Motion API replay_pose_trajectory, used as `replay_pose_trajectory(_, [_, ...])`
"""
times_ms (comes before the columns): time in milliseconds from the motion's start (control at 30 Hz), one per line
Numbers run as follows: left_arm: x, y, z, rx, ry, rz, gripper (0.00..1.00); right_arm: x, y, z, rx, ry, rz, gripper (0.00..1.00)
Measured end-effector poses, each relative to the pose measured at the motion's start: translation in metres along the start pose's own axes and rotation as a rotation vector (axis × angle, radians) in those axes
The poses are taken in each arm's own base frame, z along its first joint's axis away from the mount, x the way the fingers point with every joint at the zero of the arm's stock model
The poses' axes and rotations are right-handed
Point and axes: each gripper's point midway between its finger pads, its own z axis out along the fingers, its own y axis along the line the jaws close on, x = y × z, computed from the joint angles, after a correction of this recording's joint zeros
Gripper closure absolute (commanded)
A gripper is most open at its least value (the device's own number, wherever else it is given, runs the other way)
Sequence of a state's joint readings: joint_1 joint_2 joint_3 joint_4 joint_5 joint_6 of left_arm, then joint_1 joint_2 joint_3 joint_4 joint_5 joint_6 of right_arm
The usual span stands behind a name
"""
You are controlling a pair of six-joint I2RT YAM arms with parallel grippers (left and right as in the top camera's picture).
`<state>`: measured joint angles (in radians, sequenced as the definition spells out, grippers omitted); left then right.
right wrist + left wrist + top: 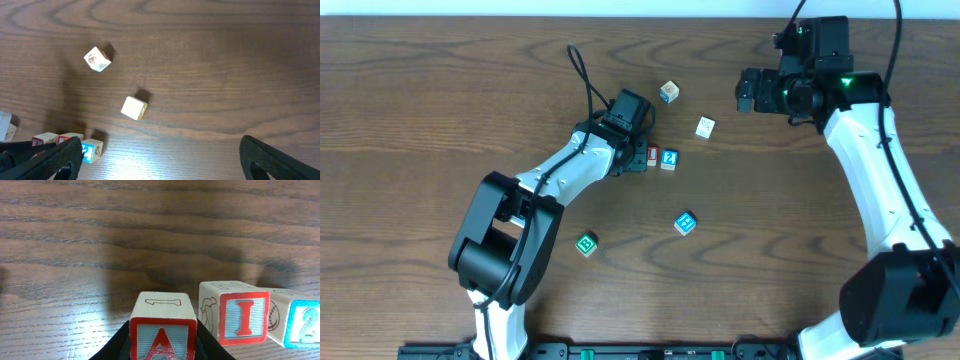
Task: Spell out Ai2
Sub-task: 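Carry the red A block and place it left of the I block, then open the left gripper and lift it away from the blocks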
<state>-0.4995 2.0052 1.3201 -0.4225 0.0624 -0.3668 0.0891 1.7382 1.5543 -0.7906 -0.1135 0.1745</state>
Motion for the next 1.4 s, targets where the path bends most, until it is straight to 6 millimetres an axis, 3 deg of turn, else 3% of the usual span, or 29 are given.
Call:
replay_pose_trajectory(100, [0.0, -0.001, 0.0, 0.006, 0.003, 0.0, 0.85, 0.0, 0.0, 0.0, 0.0, 0.0, 0.0, 0.01])
replay_pose_trajectory(167, [0.001, -0.001, 0.0, 0.006, 0.003, 0.0, 0.63, 0.0, 0.0, 0.0, 0.0, 0.0, 0.0, 0.01])
replay_pose_trajectory(567, [-0.004, -0.001, 0.001, 0.004, -0.016, 0.001, 0.61, 0.0, 0.0, 0.0, 0.0, 0.0, 0.0, 0.01])
replay_pose_trajectory(767, [-0.019, -0.001, 0.0, -0.009, -0.084, 0.003, 0.53, 0.0, 0.0, 0.0, -0.001, 0.0, 0.0, 0.01])
replay_pose_trajectory(967, [-0.031, -0.005, -0.002, 0.007, -0.128, 0.002, 0.53, 0.0, 0.0, 0.0, -0.003, 0.001, 0.0, 0.01])
replay_pose_trajectory(1000, [-0.034, -0.007, -0.004, 0.009, -0.134, 0.002, 0.53, 0.0, 0.0, 0.0, -0.002, 0.002, 0.0, 0.12])
replay_pose_trajectory(1033, [-0.038, -0.008, -0.006, 0.012, -0.141, 0.003, 0.55, 0.001, 0.0, 0.0, -0.002, 0.005, 0.0, 0.31])
replay_pose_trajectory(1067, [-0.043, -0.009, -0.01, 0.012, -0.147, 0.003, 0.62, 0.002, 0.001, 0.0, -0.004, 0.009, -0.003, 0.63])
replay_pose_trajectory(1100, [-0.05, -0.009, -0.016, 0.005, -0.154, 0.003, 0.73, 0.005, 0.001, 0.0, -0.008, 0.019, 0.003, 0.84])
replay_pose_trajectory(1133, [-0.058, -0.008, -0.022, -0.004, -0.166, -0.001, 0.84, 0.007, 0.002, 0.0, -0.013, 0.029, 0.004, 0.98])
replay_pose_trajectory(1167, [-0.066, -0.006, -0.029, -0.02, -0.177, -0.002, 0.94, 0.009, 0.004, 0.001, -0.023, 0.039, 0.004, 0.99])
replay_pose_trajectory(1300, [-0.089, 0.02, -0.06, -0.123, -0.189, -0.033, 0.94, 0.023, 0.018, 0.007, -0.073, 0.093, -0.003, 0.99])
replay_pose_trajectory(1400, [-0.093, 0.049, -0.077, -0.17, -0.172, -0.102, 0.94, 0.047, 0.039, 0.021, -0.128, 0.159, -0.031, 0.99])
